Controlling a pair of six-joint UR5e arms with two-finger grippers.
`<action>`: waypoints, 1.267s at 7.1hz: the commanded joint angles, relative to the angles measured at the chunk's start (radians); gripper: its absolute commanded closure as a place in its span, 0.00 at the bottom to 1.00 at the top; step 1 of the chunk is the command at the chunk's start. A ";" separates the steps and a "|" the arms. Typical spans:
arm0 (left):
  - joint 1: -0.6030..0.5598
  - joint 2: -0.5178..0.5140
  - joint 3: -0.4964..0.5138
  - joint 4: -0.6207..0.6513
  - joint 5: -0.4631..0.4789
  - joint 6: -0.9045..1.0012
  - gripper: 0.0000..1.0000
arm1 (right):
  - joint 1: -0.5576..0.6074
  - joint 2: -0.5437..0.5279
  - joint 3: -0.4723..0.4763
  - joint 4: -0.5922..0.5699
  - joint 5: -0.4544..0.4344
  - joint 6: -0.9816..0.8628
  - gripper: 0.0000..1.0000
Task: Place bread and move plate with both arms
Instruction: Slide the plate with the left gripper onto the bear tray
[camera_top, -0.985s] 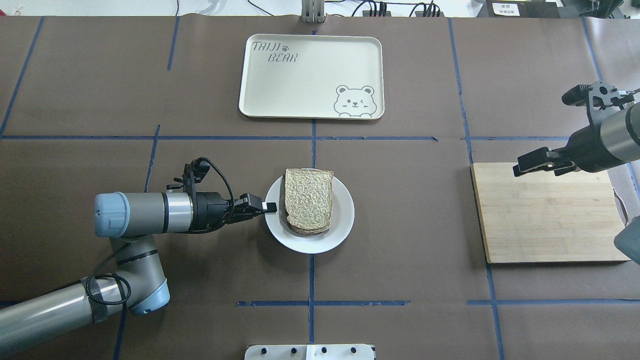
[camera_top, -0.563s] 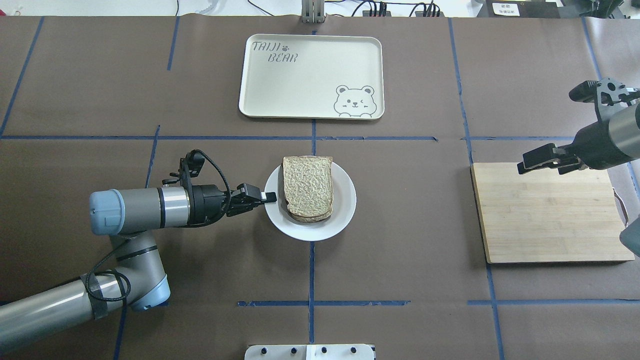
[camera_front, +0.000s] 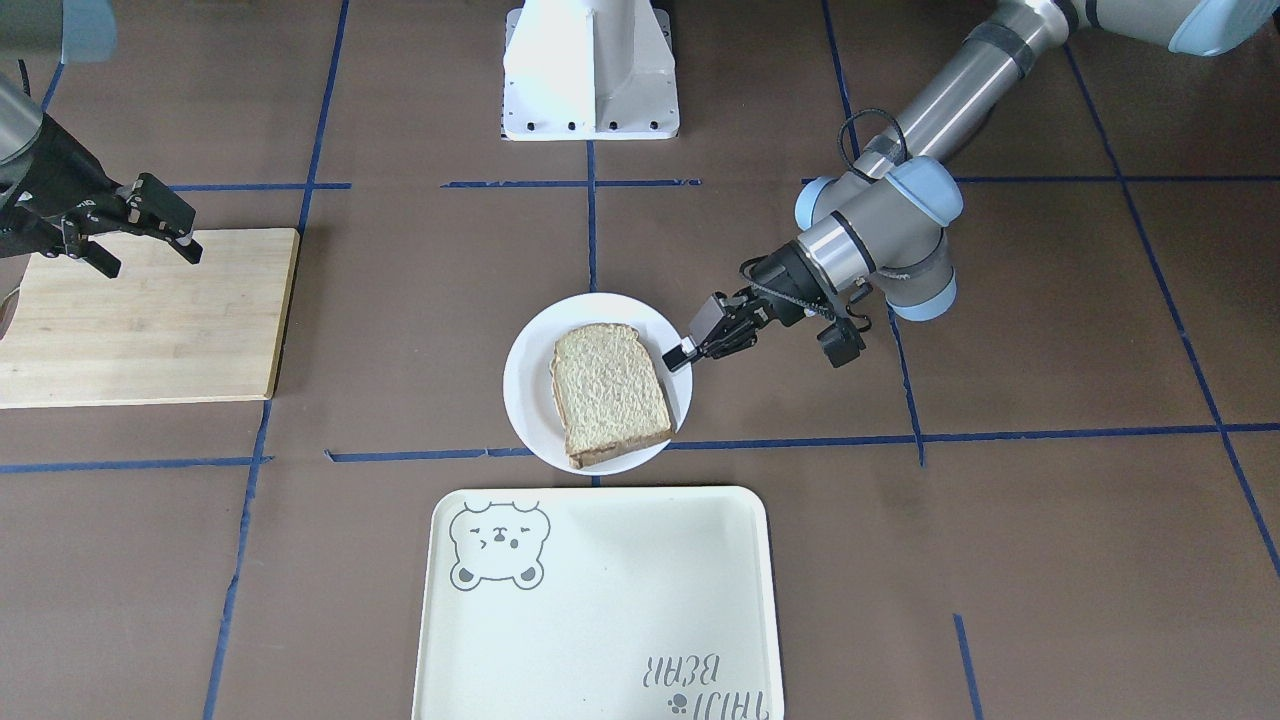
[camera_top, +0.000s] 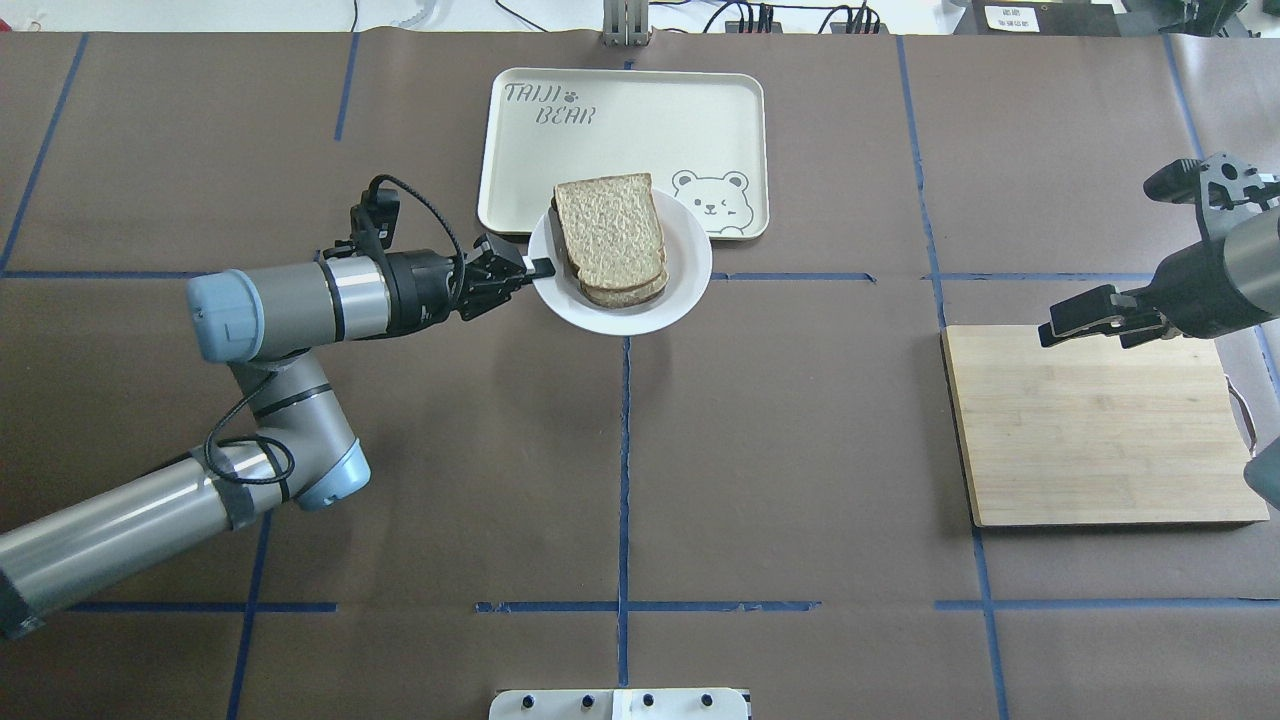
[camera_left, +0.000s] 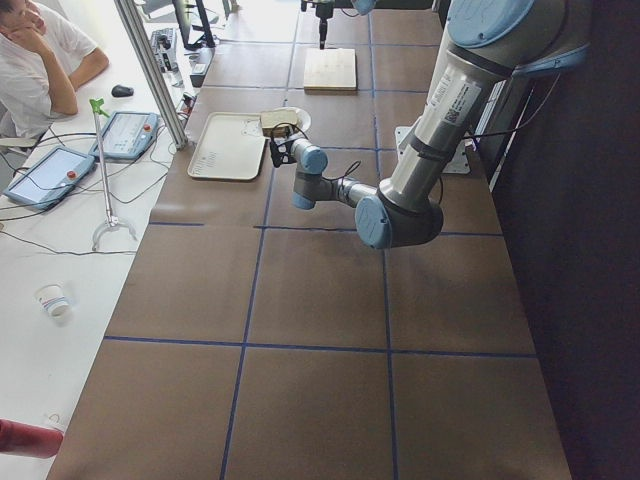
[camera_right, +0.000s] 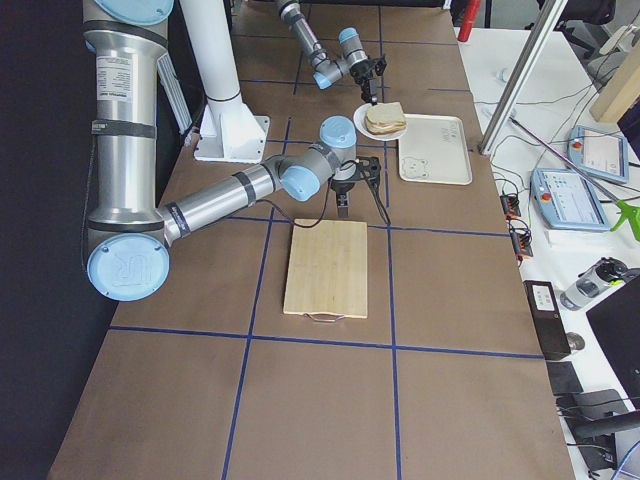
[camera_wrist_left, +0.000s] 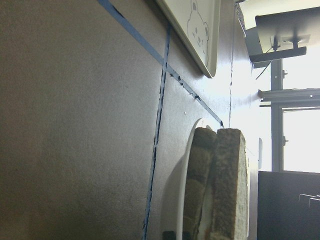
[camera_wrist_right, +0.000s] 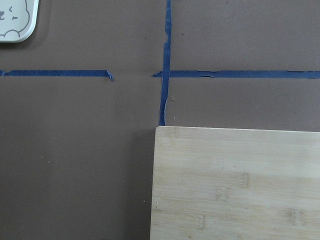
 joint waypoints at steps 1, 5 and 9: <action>-0.073 -0.161 0.223 0.003 -0.003 -0.014 1.00 | 0.005 -0.014 0.002 0.000 -0.001 -0.001 0.00; -0.098 -0.341 0.550 0.007 -0.002 -0.027 1.00 | 0.005 -0.023 0.000 0.002 -0.003 -0.001 0.00; -0.097 -0.380 0.633 0.009 -0.003 -0.029 1.00 | 0.005 -0.025 0.000 0.002 -0.003 -0.001 0.00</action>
